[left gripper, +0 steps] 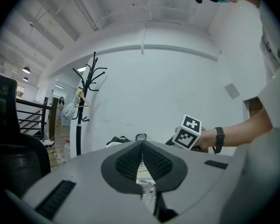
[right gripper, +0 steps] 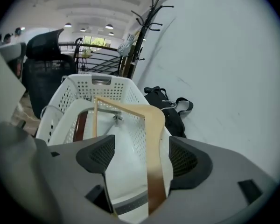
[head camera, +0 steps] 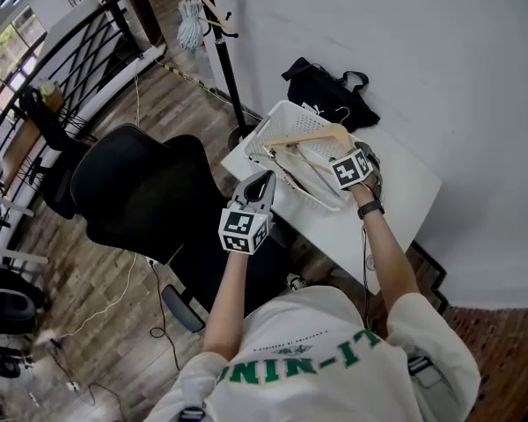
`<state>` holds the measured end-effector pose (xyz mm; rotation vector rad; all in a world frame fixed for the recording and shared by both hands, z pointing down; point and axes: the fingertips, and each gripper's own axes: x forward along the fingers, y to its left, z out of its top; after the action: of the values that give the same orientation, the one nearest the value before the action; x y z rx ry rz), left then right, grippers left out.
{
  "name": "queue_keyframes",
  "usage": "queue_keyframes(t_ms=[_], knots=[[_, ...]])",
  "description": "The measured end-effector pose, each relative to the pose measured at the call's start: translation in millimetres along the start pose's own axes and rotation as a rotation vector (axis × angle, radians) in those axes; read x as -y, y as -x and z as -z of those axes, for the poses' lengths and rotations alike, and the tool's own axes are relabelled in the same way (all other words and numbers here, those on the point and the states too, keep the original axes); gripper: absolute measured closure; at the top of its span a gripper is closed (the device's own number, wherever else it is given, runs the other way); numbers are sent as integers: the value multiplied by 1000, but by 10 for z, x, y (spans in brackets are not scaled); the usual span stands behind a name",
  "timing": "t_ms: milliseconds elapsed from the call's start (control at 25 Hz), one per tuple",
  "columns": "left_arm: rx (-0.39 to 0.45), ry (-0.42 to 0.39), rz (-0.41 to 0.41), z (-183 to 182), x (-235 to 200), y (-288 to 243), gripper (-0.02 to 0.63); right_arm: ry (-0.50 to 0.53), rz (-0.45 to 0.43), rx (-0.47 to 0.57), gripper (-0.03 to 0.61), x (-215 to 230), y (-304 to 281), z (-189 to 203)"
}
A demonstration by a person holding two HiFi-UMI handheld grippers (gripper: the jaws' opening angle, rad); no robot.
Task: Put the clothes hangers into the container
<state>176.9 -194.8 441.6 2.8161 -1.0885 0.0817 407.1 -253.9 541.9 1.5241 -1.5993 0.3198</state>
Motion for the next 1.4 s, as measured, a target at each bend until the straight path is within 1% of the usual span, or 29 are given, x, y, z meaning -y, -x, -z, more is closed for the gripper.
queue_keyframes(t_ms=[80, 200, 280, 360, 520, 720, 800, 880, 960, 1080, 1280, 1320, 1400], knots=[[4, 3, -11, -10, -39, 58, 598, -59, -19, 50, 210, -33, 95, -74], [11, 4, -36, -40, -133, 157, 600, -110, -57, 131, 210, -153, 219, -237], [18, 5, -55, -61, -201, 226, 598, -137, -95, 202, 227, -299, 333, -406], [25, 8, -75, -84, -262, 299, 598, -130, -130, 267, 233, -462, 446, -578], [34, 13, -116, -120, -373, 481, 598, -94, -217, 333, 255, -869, 701, -809], [42, 20, -180, -144, -536, 722, 598, -97, -344, 419, 305, -1381, 978, -1060], [43, 27, -211, -141, -609, 835, 598, -111, -409, 456, 310, -1591, 1089, -1153], [45, 33, -246, -141, -694, 975, 598, -141, -489, 501, 310, -1812, 1212, -1260], [51, 36, -286, -154, -799, 1131, 598, -156, -546, 544, 321, -2020, 1321, -1371], [55, 44, -358, -156, -1007, 1385, 600, -147, -594, 591, 345, -2315, 1426, -1526], [74, 61, -498, -142, -1325, 1911, 598, -107, -685, 632, 356, -2822, 1555, -1739], [78, 61, -525, -147, -1376, 2028, 598, -99, -702, 643, 365, -2919, 1601, -1785], [87, 57, -578, -163, -1470, 2261, 598, -89, -728, 675, 405, -3092, 1708, -1888]])
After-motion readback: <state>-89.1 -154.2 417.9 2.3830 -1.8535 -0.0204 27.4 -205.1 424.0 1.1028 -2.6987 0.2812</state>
